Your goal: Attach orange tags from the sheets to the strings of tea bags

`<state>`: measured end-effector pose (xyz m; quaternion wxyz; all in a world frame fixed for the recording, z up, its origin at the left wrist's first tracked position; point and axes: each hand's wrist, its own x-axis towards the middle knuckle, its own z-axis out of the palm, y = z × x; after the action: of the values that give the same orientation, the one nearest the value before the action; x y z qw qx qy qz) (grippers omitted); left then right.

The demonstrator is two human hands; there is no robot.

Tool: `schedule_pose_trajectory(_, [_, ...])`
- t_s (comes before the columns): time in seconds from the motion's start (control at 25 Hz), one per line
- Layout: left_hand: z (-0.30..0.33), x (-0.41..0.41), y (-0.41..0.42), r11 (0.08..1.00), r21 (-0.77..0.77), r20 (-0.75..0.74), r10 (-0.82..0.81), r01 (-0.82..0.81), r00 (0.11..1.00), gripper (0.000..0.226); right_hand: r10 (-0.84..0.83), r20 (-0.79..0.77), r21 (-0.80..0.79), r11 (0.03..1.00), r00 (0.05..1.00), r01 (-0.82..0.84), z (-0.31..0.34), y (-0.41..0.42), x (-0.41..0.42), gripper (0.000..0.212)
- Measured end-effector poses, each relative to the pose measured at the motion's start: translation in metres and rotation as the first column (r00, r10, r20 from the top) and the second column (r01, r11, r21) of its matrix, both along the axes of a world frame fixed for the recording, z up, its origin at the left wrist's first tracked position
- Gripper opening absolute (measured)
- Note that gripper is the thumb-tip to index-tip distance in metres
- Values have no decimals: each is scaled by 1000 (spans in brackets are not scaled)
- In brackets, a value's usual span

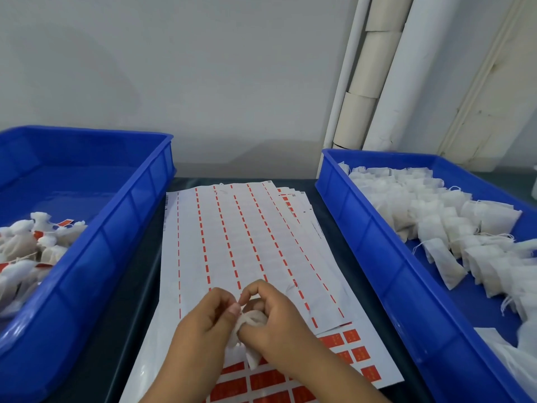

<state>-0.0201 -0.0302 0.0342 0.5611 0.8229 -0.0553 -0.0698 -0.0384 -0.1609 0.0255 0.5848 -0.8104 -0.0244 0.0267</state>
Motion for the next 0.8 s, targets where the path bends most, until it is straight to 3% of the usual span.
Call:
schedule_pose_trajectory(0.2, [3,9,0,971,-217,-215,51,-98,975,19,-124,152,9,992,981,124,-2,5,1,25])
schedule_pose_trajectory(0.32, [0,10,-1,956,-246,-294,85,-162,952,18,-156,188,-43,985,970,167,-5,5,3,30])
schedule_pose_trajectory(0.44, [-1,10,-3,941,-272,-321,108,-201,941,18,-177,286,-175,957,942,233,-9,6,4,15])
schedule_pose_trajectory(0.52, [-3,9,-4,930,-282,-321,138,-234,937,17,-173,353,-229,937,919,265,-12,6,6,19])
schedule_pose_trajectory(0.68, [1,6,-4,900,-352,-274,165,-259,947,7,-214,291,-260,920,932,293,-11,7,10,12])
schedule_pose_trajectory(0.8, [5,3,-3,934,-295,-205,142,-200,968,31,-228,196,-257,927,954,274,-11,6,12,14])
